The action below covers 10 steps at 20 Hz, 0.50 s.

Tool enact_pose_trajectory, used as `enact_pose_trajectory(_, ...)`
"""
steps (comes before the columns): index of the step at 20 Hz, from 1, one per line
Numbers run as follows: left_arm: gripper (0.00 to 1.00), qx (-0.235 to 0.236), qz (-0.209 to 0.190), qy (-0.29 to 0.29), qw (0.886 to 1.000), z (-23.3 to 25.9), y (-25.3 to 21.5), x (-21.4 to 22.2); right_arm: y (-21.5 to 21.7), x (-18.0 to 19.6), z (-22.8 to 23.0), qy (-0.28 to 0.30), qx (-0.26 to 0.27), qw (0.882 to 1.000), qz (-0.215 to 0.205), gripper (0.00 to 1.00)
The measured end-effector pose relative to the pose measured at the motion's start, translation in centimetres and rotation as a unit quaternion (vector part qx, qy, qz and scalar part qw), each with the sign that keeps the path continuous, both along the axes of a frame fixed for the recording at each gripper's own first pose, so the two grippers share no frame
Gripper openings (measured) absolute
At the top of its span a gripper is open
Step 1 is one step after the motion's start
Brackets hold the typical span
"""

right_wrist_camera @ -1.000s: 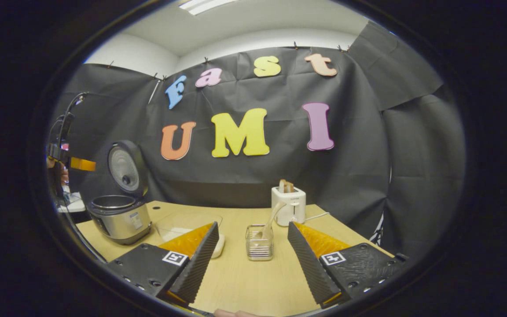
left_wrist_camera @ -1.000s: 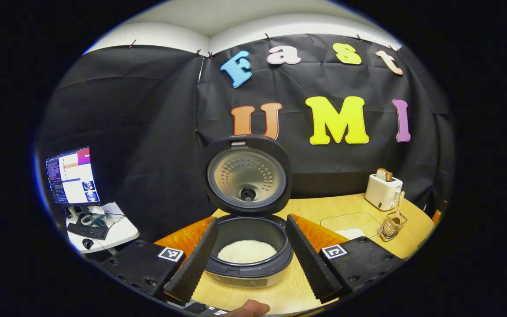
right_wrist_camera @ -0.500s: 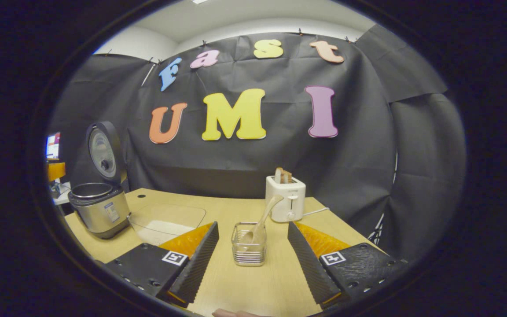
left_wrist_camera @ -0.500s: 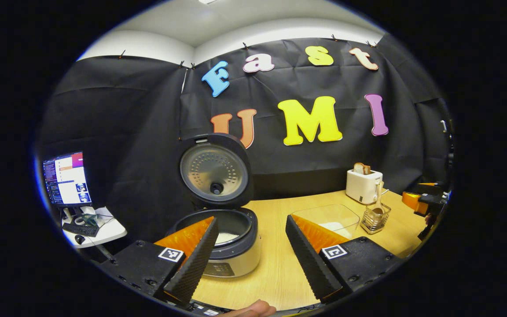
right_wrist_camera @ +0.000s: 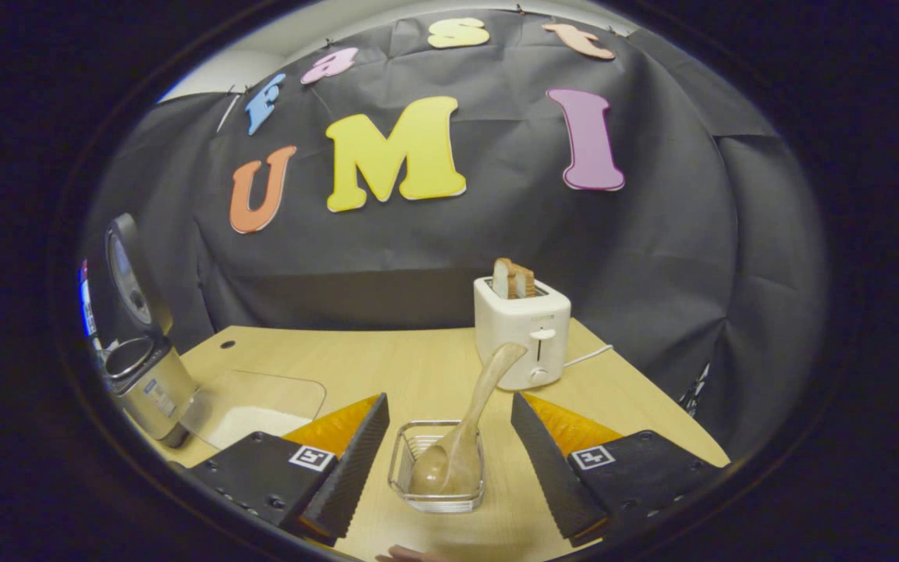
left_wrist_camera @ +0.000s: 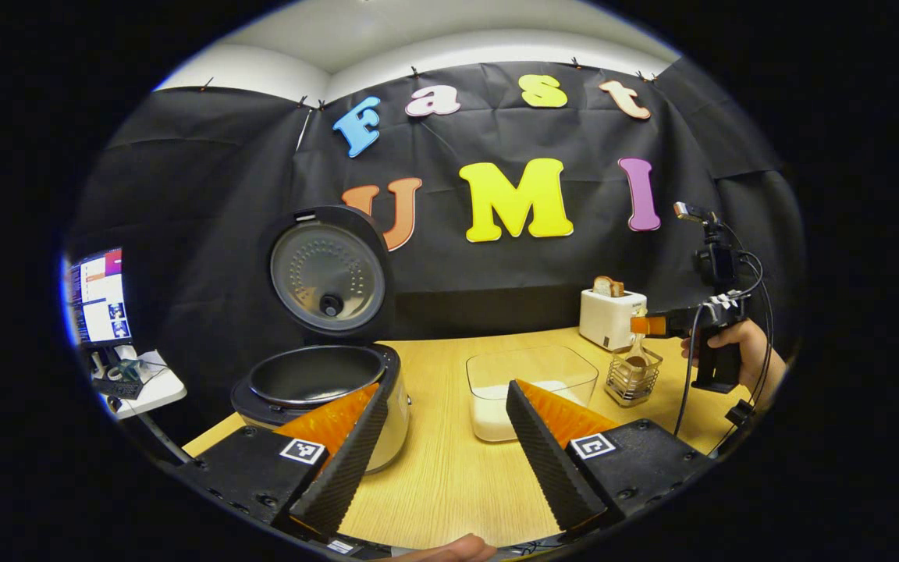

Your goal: Close the left gripper, press the button to open the rice cooker; take a wooden spoon from the chopstick holder with the right hand, scoop a spoonful of rice and pour it into the rice cooker, then put the wooden spoon back into the chopstick holder.

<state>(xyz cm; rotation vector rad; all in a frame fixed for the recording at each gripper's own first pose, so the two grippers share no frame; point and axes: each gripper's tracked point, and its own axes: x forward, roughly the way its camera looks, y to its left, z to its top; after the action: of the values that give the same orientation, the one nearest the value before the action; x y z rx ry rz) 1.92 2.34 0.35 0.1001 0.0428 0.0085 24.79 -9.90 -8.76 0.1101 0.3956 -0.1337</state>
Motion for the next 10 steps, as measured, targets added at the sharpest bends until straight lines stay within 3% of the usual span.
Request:
enact_pose_trajectory(3, 0.98, -0.013, -0.006, -0.004, 1.0, 0.4, 0.2, -0.1, -0.4, 2.5, -1.6, 0.036, 0.027, 0.999, -0.008, 0.92)
enact_pose_trajectory(4, 0.98, -0.014, -0.005, -0.008, 1.0, 0.7, 0.7, -0.2, -0.8, 3.4, -1.9, 0.044, 0.036, 0.998, -0.014, 0.97)
enact_pose_trajectory(7, 0.98, -0.028, 0.005, -0.02, 0.999, 1.4, 2.0, -0.6, -1.0, 5.7, -3.4, 0.071, 0.055, 0.996, -0.012, 0.93)
enact_pose_trajectory(10, 0.98, -0.04, 0.004, -0.027, 0.999, 2.0, 2.9, -0.8, -1.3, 7.1, -4.5, 0.095, 0.062, 0.993, -0.014, 0.81)
